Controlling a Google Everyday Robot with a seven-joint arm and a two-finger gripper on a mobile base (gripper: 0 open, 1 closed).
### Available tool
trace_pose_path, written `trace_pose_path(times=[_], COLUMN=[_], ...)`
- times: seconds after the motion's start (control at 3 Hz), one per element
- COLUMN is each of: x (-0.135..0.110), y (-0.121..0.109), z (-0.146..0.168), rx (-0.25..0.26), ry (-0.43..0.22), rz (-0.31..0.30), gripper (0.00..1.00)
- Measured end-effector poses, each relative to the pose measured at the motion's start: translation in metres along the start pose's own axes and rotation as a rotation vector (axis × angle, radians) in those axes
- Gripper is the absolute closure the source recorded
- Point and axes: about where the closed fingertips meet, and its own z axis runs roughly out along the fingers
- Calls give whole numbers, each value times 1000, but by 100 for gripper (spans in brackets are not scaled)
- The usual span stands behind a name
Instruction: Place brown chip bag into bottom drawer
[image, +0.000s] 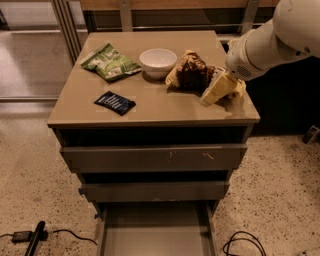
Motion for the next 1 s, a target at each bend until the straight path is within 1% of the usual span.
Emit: trace_pose_path(times=[0.33,0.67,1.0], x=[-2,-6,-6], y=[-7,-21,-23], z=[22,76,83], rx=[12,-5,-8], ry=[-12,-1,2], rz=[5,-21,-25], gripper=[0,0,0])
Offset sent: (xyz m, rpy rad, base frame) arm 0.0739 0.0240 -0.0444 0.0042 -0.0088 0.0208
